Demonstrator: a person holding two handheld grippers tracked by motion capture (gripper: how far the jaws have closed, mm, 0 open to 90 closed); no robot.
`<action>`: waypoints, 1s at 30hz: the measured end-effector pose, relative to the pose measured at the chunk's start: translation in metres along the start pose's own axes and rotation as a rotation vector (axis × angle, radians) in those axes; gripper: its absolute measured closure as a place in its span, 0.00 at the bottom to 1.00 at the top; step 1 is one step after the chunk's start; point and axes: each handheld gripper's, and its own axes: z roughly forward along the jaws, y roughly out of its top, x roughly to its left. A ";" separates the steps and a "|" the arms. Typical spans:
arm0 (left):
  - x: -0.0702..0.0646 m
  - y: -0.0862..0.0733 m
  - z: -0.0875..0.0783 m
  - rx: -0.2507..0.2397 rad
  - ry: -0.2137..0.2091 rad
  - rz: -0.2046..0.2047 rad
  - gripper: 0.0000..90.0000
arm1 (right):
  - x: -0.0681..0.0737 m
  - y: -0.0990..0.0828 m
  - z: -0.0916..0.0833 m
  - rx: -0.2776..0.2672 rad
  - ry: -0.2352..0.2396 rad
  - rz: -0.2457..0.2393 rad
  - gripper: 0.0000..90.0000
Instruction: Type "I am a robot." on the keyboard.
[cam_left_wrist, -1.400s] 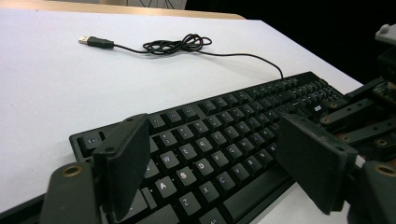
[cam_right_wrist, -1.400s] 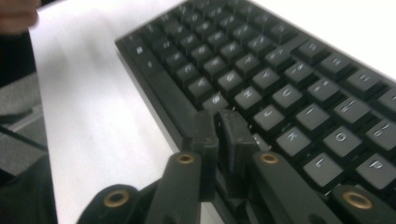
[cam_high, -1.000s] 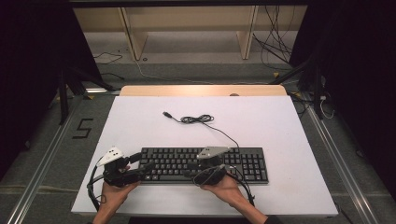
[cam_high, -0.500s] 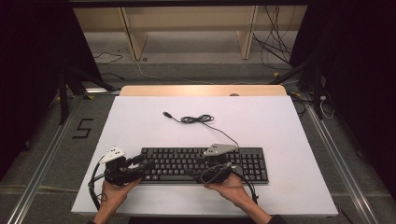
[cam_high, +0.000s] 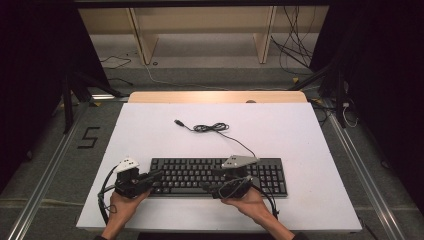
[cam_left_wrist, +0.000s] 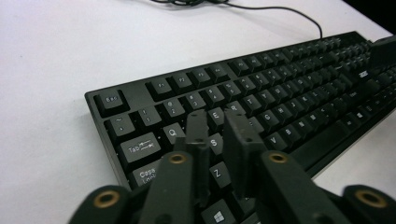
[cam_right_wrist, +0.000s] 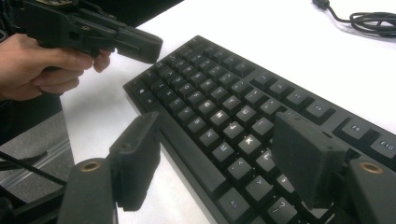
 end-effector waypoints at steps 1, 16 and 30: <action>0.000 0.000 0.000 0.004 0.002 -0.002 0.92 | 0.000 0.000 -0.001 -0.002 0.001 0.003 0.37; 0.002 0.001 0.015 0.070 0.030 0.008 0.99 | 0.001 -0.003 -0.006 -0.007 0.001 0.004 0.35; 0.003 -0.001 0.021 0.116 0.055 0.020 0.99 | 0.002 -0.004 -0.009 -0.012 0.003 0.004 0.35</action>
